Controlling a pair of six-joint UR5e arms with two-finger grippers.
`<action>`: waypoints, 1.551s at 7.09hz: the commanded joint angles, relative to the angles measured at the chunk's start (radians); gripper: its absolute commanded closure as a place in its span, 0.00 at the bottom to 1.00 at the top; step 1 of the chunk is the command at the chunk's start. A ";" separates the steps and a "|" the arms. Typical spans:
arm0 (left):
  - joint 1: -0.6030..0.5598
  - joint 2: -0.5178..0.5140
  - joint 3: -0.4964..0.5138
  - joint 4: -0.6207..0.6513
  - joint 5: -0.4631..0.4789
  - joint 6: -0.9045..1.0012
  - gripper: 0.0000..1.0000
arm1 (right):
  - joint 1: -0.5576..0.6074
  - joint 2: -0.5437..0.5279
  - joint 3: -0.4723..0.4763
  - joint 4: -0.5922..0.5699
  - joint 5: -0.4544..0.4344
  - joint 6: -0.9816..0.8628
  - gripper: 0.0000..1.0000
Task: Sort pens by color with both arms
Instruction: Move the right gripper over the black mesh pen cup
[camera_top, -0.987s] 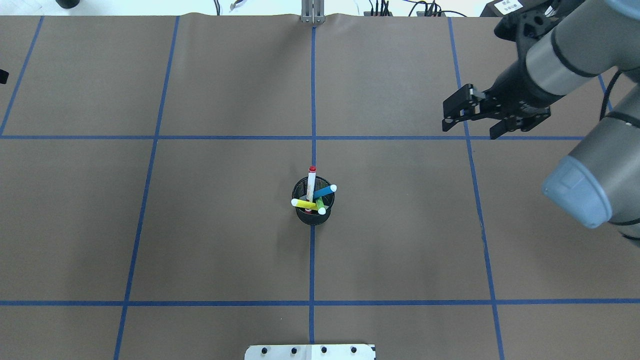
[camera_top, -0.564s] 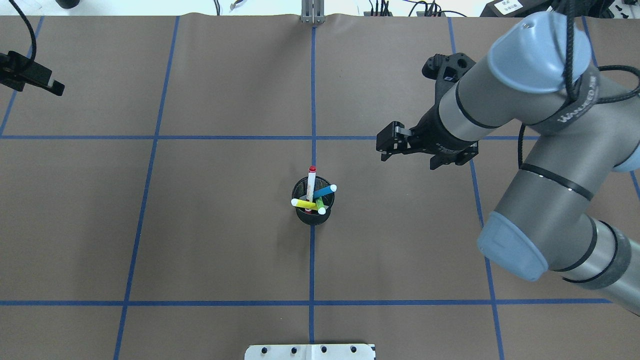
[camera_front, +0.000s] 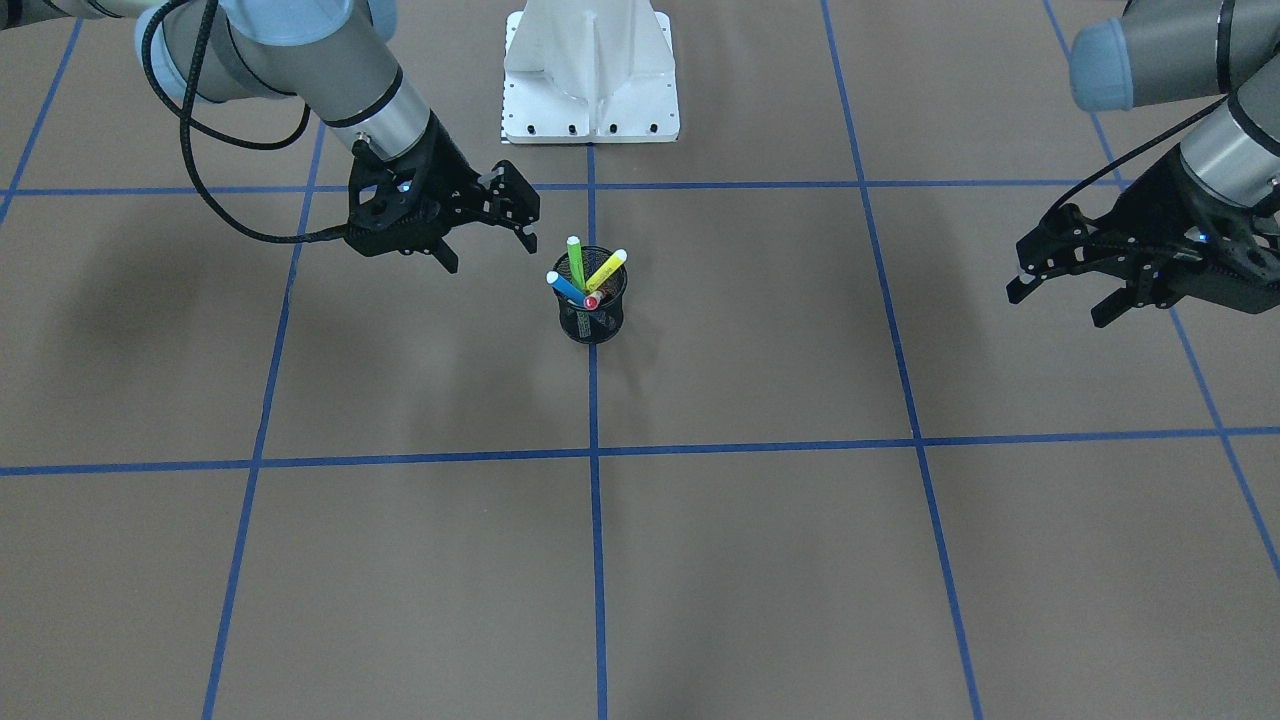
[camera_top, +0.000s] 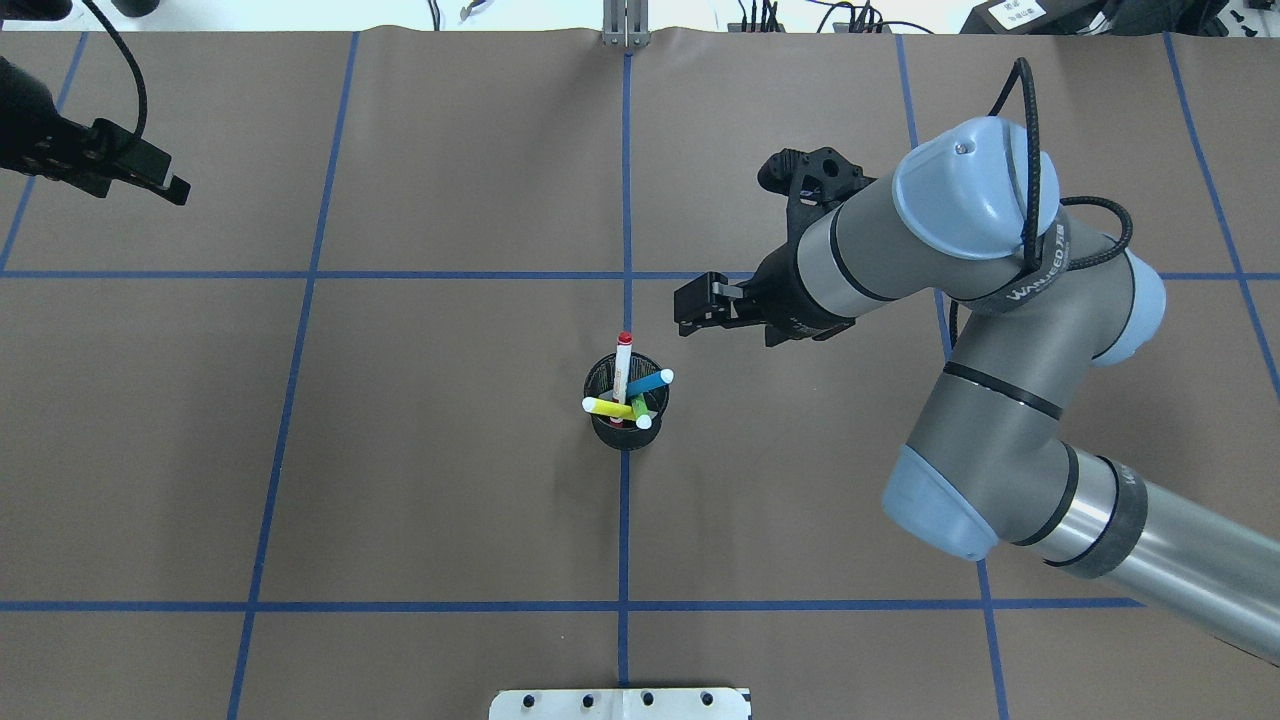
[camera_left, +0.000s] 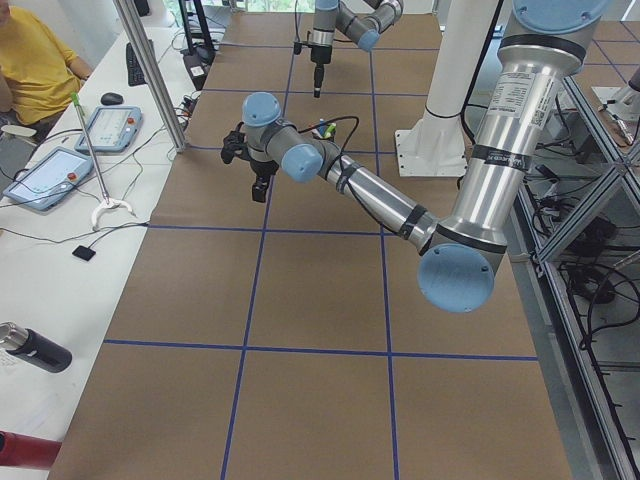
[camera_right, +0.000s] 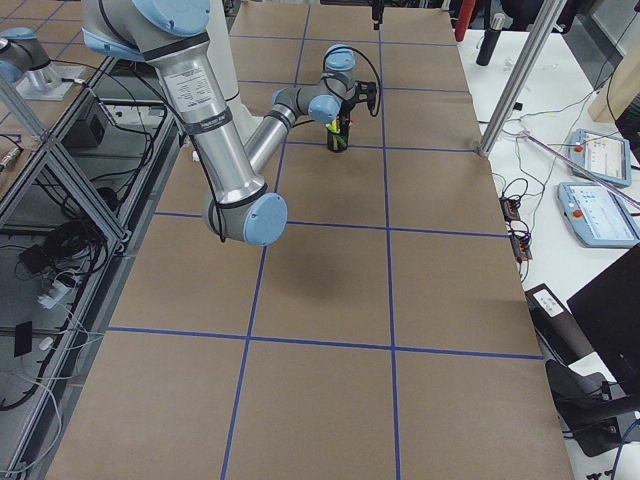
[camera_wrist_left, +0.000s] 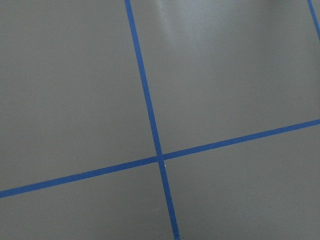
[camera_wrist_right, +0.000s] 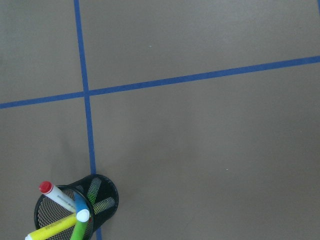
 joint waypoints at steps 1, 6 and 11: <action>0.011 -0.003 0.000 0.001 0.011 -0.008 0.00 | -0.052 -0.003 -0.080 0.187 -0.051 -0.008 0.07; 0.014 -0.002 0.000 0.000 0.012 -0.008 0.00 | -0.095 0.009 -0.116 0.189 -0.125 -0.012 0.43; 0.014 -0.002 0.000 0.000 0.012 -0.008 0.00 | -0.121 0.023 -0.135 0.189 -0.147 -0.014 0.54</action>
